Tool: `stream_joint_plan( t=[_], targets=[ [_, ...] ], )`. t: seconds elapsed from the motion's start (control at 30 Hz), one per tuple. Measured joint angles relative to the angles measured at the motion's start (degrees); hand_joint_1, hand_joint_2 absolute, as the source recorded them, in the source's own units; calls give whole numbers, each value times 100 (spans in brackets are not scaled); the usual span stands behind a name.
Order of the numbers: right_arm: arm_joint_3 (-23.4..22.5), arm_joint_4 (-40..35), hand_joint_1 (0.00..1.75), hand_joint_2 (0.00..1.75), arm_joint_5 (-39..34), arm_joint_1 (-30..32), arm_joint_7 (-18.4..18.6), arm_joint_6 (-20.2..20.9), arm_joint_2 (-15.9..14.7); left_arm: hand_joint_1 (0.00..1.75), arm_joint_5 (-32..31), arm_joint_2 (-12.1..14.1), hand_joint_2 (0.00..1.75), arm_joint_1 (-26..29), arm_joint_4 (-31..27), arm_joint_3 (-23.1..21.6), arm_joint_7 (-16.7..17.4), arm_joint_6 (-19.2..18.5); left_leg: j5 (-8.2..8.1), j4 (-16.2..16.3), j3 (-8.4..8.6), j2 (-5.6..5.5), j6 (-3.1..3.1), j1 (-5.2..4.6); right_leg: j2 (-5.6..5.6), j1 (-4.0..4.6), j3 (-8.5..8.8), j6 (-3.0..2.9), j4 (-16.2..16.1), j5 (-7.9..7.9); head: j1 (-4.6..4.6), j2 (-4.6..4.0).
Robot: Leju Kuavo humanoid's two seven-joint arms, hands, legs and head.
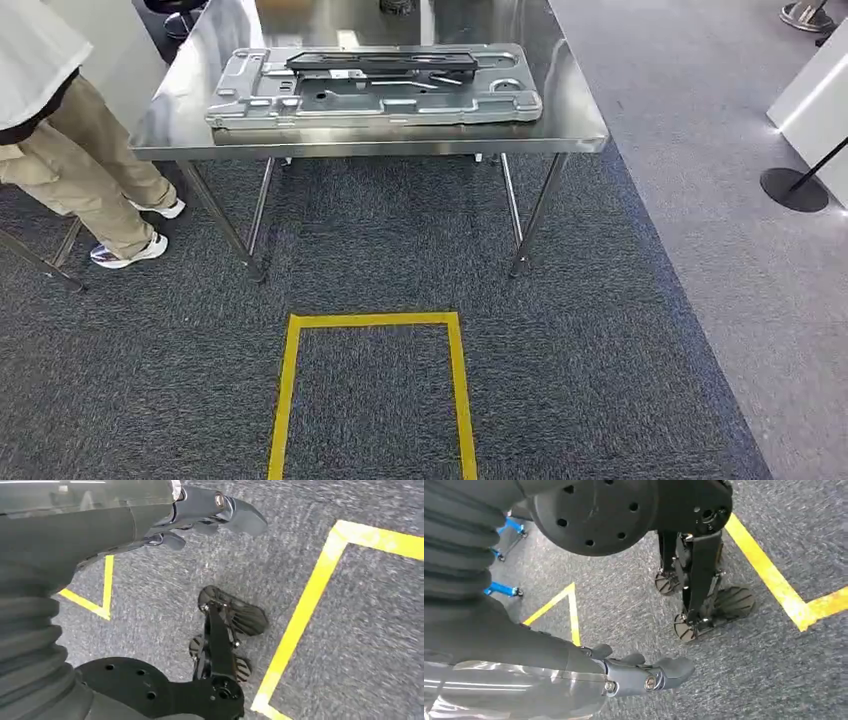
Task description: Take the parts from the cabinet and place them on the table.
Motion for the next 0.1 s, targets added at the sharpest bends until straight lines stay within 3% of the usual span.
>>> stream_joint_plan(
  t=[0.1],
  targets=[
    [-31,0,0,175,-11,0,-63,11,0,0,57,2,175,-8,0,7,7,-67,5,1,-9,0,12,-22,0,-5,-1,17,-14,11,0,0]
  ],
)
